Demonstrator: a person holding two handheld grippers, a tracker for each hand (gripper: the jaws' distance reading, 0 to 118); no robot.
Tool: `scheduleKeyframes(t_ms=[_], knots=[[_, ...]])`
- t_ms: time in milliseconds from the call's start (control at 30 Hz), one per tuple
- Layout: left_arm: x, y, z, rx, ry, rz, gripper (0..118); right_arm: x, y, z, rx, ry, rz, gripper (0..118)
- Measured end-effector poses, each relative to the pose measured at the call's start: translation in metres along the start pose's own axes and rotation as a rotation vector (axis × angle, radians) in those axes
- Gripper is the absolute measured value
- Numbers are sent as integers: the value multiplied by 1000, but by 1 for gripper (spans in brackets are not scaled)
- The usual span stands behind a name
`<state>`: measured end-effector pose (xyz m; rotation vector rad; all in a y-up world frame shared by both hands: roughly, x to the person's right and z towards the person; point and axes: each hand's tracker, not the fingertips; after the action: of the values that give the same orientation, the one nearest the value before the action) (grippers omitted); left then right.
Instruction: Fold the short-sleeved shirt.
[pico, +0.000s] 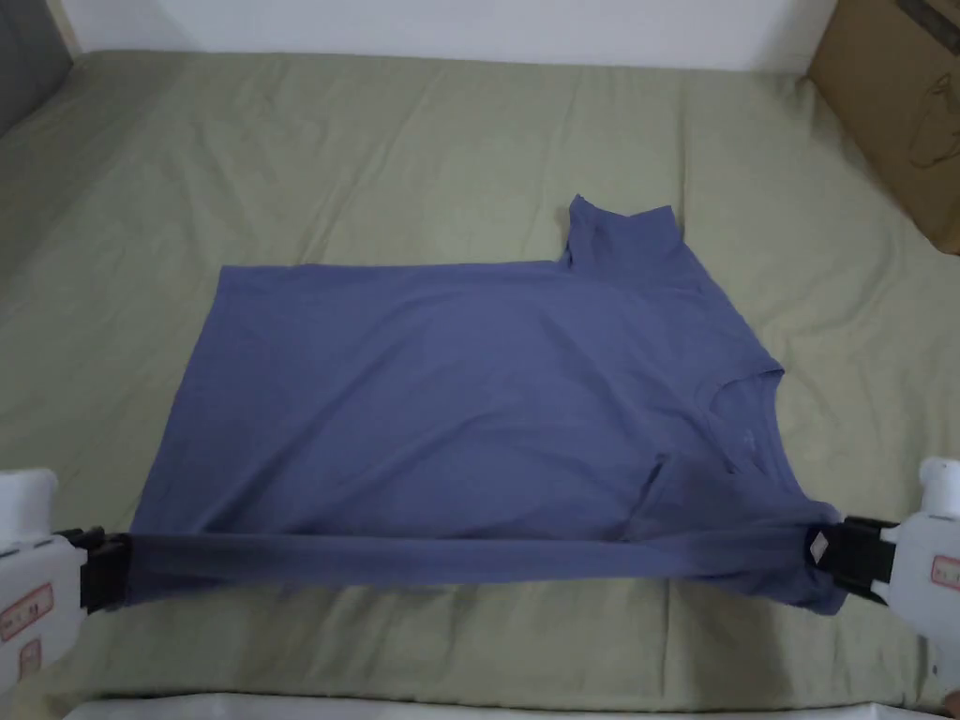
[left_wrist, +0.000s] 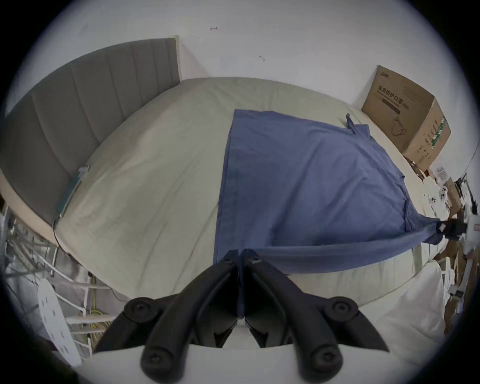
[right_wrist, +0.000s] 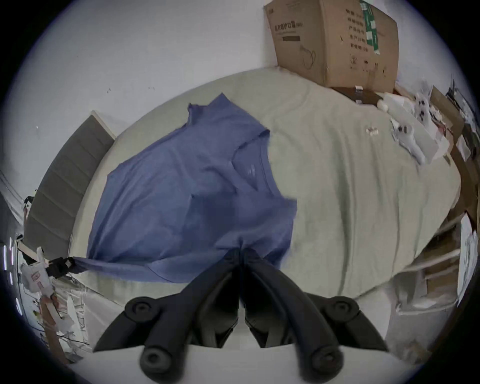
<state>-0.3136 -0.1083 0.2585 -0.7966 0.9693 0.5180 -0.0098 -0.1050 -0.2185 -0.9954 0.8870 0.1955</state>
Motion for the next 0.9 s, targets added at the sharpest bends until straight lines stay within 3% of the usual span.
scheduleKeyframes(t_ms=[200, 300, 400, 433, 500, 533, 567, 600, 633, 733, 800, 867, 900], knots=[[9, 63, -40, 6, 23, -35, 2, -14, 68, -39, 17, -26, 66, 0], [20, 83, -70, -7, 58, -108, 2, -20, 93, -76, -27, -95, 128, 0], [29, 93, -107, -46, 73, -122, 4, -19, 104, -116, -87, -109, 117, 0], [30, 94, -115, -61, 86, -126, 15, -18, 105, -124, -107, -106, 108, 0], [31, 90, -125, -116, 130, -137, 59, -15, 105, -134, -145, -93, 110, 1], [29, 88, -125, -125, 125, -125, 84, -13, 104, -136, -158, -83, 122, 13], [26, 86, -123, -118, 112, -119, 95, -13, 103, -135, -149, -89, 126, 33], [27, 82, -115, -115, 105, -111, 96, -12, 102, -131, -138, -99, 134, 58], [25, 81, -109, -107, 103, -100, 96, -11, 102, -126, -133, -98, 140, 78], [16, 74, -87, -75, 94, -57, 96, -13, 99, -98, -78, -92, 135, 78], [12, 68, -68, -47, 69, -11, 86, -13, 94, -78, -12, -73, 143, 73], [8, 57, -48, -13, 16, 23, 28, -16, 85, -61, 8, -52, 157, 40], [8, 50, -39, -14, 7, 31, 1, -16, 78, -55, 20, -38, 165, 17]])
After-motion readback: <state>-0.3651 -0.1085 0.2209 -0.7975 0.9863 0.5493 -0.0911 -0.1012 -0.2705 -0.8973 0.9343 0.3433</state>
